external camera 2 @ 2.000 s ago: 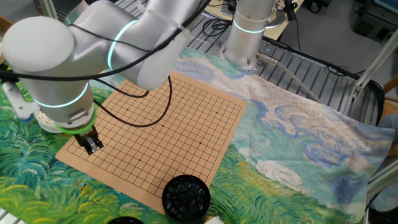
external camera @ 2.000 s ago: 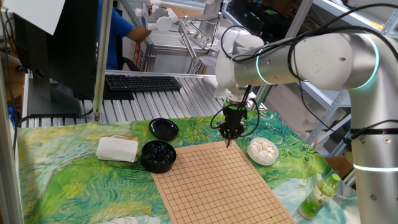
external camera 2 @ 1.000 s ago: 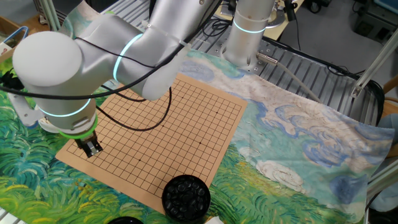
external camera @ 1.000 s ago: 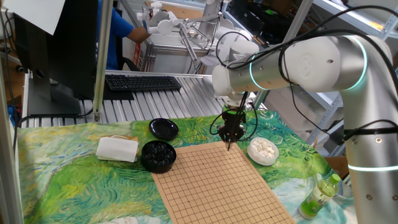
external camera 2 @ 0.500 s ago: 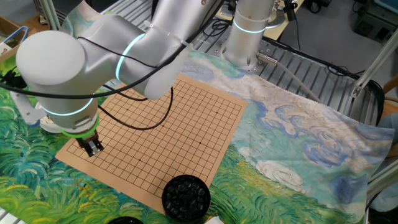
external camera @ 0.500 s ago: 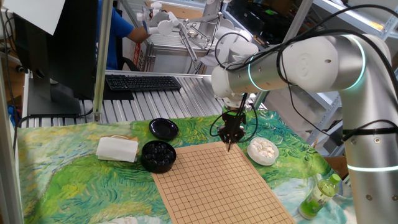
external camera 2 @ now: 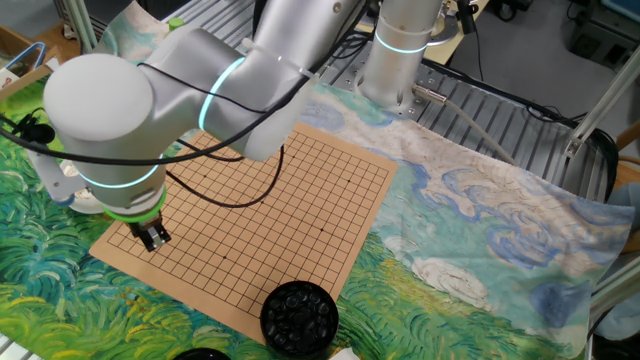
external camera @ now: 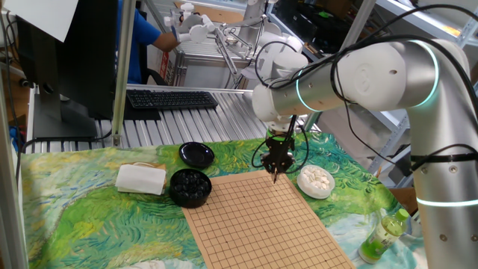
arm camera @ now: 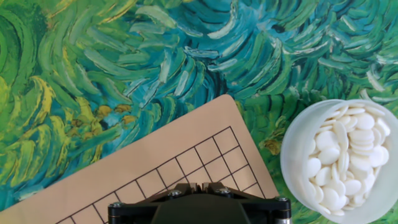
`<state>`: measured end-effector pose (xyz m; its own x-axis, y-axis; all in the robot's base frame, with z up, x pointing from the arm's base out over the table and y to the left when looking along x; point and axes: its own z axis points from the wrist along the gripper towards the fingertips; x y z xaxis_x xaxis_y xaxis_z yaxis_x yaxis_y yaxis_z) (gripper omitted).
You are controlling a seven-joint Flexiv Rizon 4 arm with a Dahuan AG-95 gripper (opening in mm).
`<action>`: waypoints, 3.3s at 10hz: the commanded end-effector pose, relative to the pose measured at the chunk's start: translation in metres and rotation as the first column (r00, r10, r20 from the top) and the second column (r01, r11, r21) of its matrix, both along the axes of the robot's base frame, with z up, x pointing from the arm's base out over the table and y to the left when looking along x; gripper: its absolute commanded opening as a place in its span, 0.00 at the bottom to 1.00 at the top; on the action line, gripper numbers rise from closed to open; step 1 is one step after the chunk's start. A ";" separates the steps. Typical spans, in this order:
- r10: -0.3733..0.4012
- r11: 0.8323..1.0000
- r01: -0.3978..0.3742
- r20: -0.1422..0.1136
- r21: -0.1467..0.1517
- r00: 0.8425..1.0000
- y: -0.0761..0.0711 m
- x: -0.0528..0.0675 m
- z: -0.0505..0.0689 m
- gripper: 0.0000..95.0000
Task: Play the first move as black on the 3-4 point in the upper right corner of the Go board
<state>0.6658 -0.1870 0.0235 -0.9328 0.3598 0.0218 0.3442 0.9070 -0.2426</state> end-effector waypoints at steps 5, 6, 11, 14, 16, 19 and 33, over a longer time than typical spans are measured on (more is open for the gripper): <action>0.000 1.000 0.000 0.003 -0.009 1.000 0.001 0.000 -0.003 0.00; -0.001 1.000 0.001 0.005 -0.009 1.000 0.001 -0.001 -0.004 0.00; 0.003 1.000 -0.002 0.013 -0.029 1.000 0.001 -0.003 -0.007 0.00; 0.010 0.999 -0.010 0.014 -0.045 1.000 0.001 -0.003 -0.007 0.00; 0.017 0.998 -0.016 0.012 -0.056 1.000 0.000 -0.002 -0.007 0.00; 0.020 0.998 -0.020 0.013 -0.059 1.000 -0.001 -0.001 -0.009 0.00; -0.024 0.998 0.026 0.039 -0.050 0.999 0.000 0.000 -0.012 0.40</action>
